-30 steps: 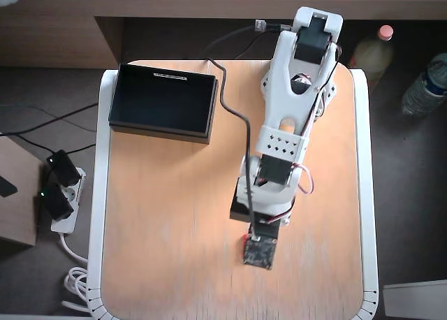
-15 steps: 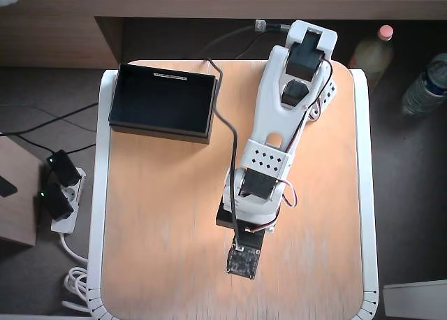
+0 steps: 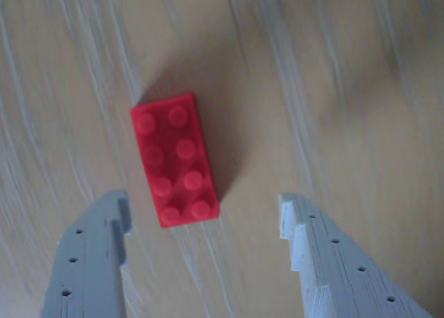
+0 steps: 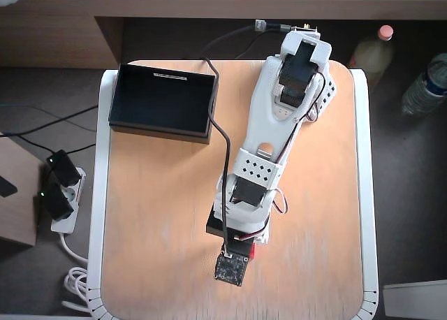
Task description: Grasp a lego block and put it in the bin.
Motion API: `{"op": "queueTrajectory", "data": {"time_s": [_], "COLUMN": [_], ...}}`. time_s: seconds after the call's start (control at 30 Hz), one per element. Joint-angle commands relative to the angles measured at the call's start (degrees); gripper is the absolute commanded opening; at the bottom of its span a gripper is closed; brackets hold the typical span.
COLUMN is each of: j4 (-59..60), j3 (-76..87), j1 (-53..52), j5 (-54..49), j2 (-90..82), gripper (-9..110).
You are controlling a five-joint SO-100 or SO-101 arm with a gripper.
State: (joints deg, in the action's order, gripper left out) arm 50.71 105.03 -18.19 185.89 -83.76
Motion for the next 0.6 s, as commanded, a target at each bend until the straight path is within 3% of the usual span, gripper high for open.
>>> {"op": "queueTrajectory", "data": {"time_s": [0.0,0.57], "j4": [-2.4,-6.1], "j3": [-7.6,-7.6], "j1": [1.2,3.7], "j5": [-1.0,-2.9], "j2": [-0.4,3.8], "gripper": [23,23]}}
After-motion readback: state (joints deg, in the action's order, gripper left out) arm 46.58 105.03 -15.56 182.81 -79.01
